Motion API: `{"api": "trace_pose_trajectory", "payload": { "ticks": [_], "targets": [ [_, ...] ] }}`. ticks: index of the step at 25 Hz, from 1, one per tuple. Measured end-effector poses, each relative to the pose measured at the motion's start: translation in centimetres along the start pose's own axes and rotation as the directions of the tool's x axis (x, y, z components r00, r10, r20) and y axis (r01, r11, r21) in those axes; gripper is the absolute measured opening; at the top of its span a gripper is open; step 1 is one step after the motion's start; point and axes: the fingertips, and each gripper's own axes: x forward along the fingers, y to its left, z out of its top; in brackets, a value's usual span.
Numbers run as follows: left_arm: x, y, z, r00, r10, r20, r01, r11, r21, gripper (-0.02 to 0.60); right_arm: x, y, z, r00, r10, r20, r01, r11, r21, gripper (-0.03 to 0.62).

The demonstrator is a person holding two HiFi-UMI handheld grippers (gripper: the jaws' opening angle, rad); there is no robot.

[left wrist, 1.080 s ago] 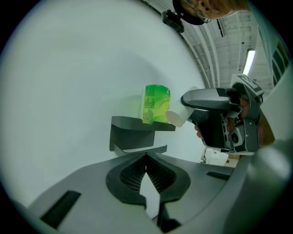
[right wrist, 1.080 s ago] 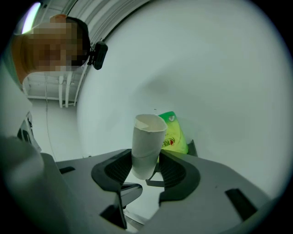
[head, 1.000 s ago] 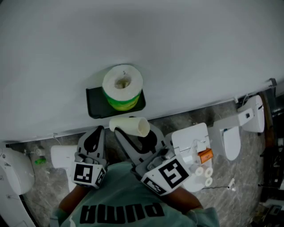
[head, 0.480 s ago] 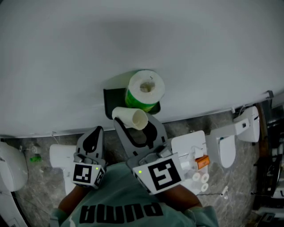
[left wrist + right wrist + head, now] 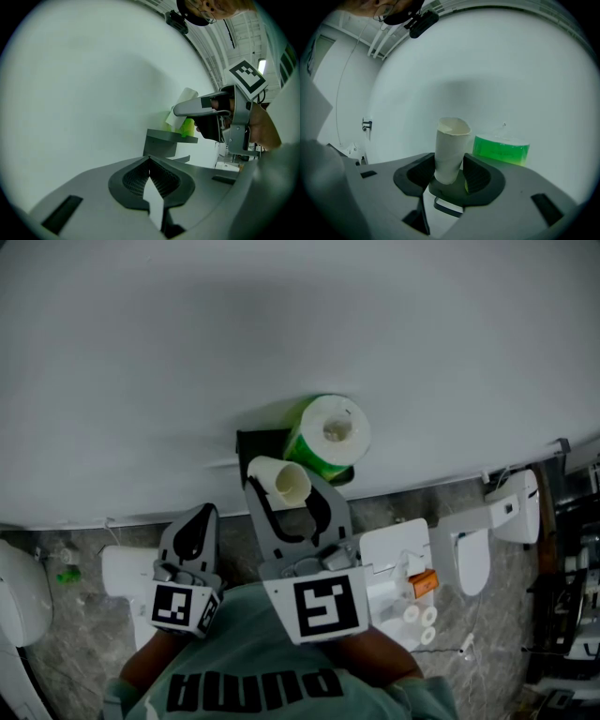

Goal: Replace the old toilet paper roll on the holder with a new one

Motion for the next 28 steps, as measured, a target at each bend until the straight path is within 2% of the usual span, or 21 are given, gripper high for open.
{"api": "trace_pose_trajectory", "payload": {
  "ticks": [16, 23, 28],
  "targets": [
    [0.9, 0.4, 0.5, 0.999, -0.051, 0.005, 0.051, 0.998, -0.027, 0.005, 1.7, 0.2, -2.0, 0.991, -0.05, -0.126, 0.041, 0.996, -0.073, 0.19],
    [0.8, 0.8, 0.2, 0.998, -0.057, -0.016, 0.057, 0.998, 0.006, 0.005, 2.2, 0.3, -2.2, 0.987, -0.073, -0.144, 0.061, 0.995, -0.084, 0.19],
    [0.6, 0.7, 0.2, 0.997, -0.071, -0.007, 0.071, 0.997, 0.013, 0.005, 2.6, 0.7, -2.2, 0.989, -0.053, -0.137, 0.043, 0.997, -0.071, 0.19]
  ]
}}
